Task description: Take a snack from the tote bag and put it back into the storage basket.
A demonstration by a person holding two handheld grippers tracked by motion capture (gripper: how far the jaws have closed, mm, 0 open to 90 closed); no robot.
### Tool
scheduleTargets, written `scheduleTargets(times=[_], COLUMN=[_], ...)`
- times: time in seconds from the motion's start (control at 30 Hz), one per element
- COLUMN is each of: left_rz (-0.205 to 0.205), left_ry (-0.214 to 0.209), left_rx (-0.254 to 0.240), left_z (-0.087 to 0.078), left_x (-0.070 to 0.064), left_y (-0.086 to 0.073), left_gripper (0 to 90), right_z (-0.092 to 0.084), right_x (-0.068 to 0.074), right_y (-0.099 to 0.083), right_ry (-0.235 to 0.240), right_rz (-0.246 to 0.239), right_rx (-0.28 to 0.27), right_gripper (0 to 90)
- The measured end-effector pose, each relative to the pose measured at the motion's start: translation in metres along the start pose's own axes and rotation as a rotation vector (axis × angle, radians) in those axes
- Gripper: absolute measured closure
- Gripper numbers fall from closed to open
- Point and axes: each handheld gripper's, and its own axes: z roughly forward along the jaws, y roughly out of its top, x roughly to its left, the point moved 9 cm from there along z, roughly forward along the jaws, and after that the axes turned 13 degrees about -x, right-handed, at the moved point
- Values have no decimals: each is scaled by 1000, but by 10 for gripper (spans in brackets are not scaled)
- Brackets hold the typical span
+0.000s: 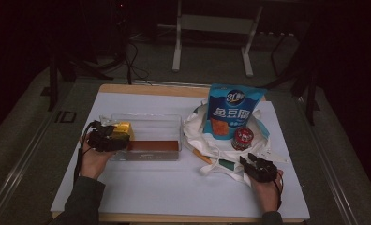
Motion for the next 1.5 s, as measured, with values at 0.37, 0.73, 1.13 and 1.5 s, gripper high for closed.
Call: scheduleTargets(times=[0.37, 0.73, 1.13, 1.5], left_rz=[-7, -14, 24, 56], left_ry=[31, -1, -23, -122], left_rx=[-18, -64, -117, -161], left_z=[-8, -16, -20, -25], left_x=[10, 9, -1, -23], left_y=[3, 11, 27, 45], left_gripper=[253, 252, 251, 278], right_z=[0, 0, 0, 0], right_x=[0, 0, 0, 0], right_y=[0, 0, 0, 0], right_ry=[0, 0, 0, 1], right_rz=[-1, 0, 1, 5], right_rx=[0, 0, 0, 0], right_gripper=[562, 562, 562, 562])
